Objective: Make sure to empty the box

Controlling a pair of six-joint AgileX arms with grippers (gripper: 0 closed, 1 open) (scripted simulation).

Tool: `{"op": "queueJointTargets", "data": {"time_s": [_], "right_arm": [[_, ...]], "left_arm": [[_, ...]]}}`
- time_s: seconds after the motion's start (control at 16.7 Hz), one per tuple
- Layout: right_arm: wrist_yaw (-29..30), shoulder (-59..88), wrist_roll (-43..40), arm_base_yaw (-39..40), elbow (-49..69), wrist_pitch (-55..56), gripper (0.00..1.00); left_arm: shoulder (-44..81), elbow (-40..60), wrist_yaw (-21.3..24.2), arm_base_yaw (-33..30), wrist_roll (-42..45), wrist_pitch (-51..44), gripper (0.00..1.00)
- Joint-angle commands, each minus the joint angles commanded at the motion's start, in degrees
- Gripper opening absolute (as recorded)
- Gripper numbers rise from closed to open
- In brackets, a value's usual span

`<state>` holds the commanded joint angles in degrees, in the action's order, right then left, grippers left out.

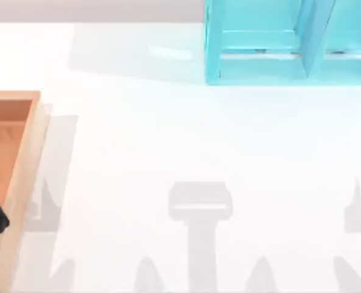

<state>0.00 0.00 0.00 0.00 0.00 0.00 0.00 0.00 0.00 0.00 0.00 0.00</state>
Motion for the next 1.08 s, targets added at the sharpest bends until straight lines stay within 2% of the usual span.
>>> {"op": "queueJointTargets", "data": {"time_s": [0.24,0.42,1.08], "right_arm": [[0.00,0.00,0.00,0.00,0.00,0.00,1.00],[0.00,0.00,0.00,0.00,0.00,0.00,1.00],[0.00,0.00,0.00,0.00,0.00,0.00,1.00]], "left_arm": [[1.91,1.87,0.02,0.47,0.53,-1.88,1.00],[9.24,8.49,0.07,2.07,2.33,-8.57,1.00],[63.15,50.23,0.37,12.06,13.45,-50.83,1.00]]}}
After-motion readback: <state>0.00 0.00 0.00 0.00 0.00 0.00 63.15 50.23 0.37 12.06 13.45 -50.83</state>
